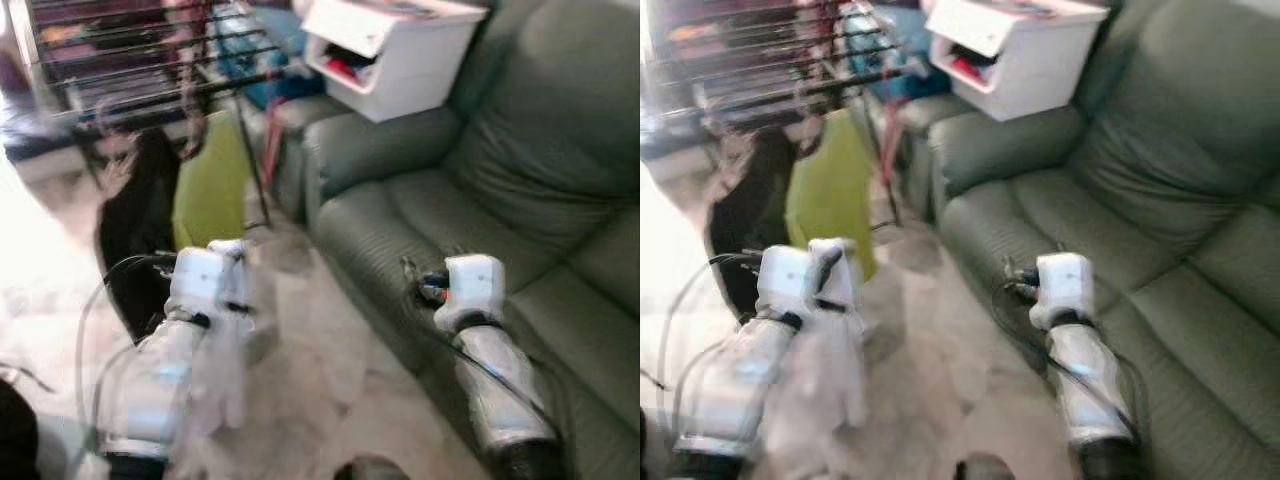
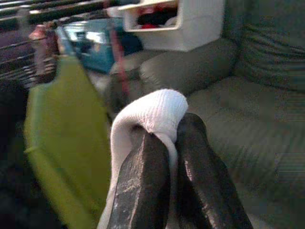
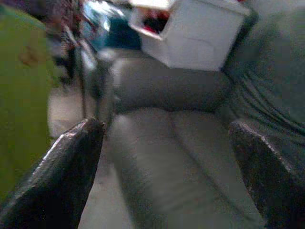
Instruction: Hang hanger
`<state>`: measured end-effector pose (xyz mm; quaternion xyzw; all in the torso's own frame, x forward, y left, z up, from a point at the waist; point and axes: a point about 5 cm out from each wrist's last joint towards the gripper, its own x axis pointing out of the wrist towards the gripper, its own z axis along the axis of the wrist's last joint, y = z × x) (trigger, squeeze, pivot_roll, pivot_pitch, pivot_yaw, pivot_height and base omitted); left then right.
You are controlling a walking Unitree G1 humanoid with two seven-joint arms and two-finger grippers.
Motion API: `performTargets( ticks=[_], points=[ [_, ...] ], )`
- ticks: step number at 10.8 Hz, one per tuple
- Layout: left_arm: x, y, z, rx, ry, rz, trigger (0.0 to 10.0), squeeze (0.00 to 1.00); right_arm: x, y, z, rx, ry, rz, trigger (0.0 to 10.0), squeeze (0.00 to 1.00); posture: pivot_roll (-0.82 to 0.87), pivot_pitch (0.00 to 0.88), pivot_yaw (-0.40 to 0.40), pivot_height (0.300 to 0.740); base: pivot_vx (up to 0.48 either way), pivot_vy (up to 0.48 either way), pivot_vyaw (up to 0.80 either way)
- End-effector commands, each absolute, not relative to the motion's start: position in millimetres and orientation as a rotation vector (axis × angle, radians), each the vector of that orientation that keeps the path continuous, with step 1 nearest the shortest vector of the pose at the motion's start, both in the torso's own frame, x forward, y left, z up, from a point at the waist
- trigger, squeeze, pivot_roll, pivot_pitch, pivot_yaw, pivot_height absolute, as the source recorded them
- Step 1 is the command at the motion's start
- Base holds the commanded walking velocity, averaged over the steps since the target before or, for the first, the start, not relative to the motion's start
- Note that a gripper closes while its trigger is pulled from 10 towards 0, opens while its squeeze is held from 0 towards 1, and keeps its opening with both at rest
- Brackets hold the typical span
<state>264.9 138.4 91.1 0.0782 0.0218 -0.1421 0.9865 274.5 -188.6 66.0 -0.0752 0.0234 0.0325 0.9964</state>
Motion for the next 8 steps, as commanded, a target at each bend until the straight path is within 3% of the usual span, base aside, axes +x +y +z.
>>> performTargets(
  ticks=[1,2,7,8],
  points=[
    [269.0,146.3,104.1,0.18,-0.014,-0.264,10.0,0.0,279.0,-179.6,70.4,-0.135,0.028,0.084,10.0,0.0,-0.03,0.0,-0.036,0.74,0.424,0.0,0.0],
    [269.8,146.6,104.4,0.18,-0.015,-0.263,10.0,0.0,279.0,-178.0,69.3,-0.137,0.033,0.088,10.0,0.0,-0.03,0.0,-0.034,0.74,0.416,0.24,0.0],
    [270.7,144.5,105.0,0.181,-0.013,-0.261,10.0,0.0,278.3,-173.3,69.6,-0.152,0.021,0.119,10.0,0.0,-0.03,0.0,-0.032,0.74,0.389,0.279,0.58],
    [270.3,143.1,105.5,0.191,-0.019,-0.269,10.0,0.0,278.7,-173.5,69.5,-0.149,0.023,0.116,10.0,0.0,-0.03,0.0,-0.033,0.74,0.39,0.281,0.0]
  ],
)
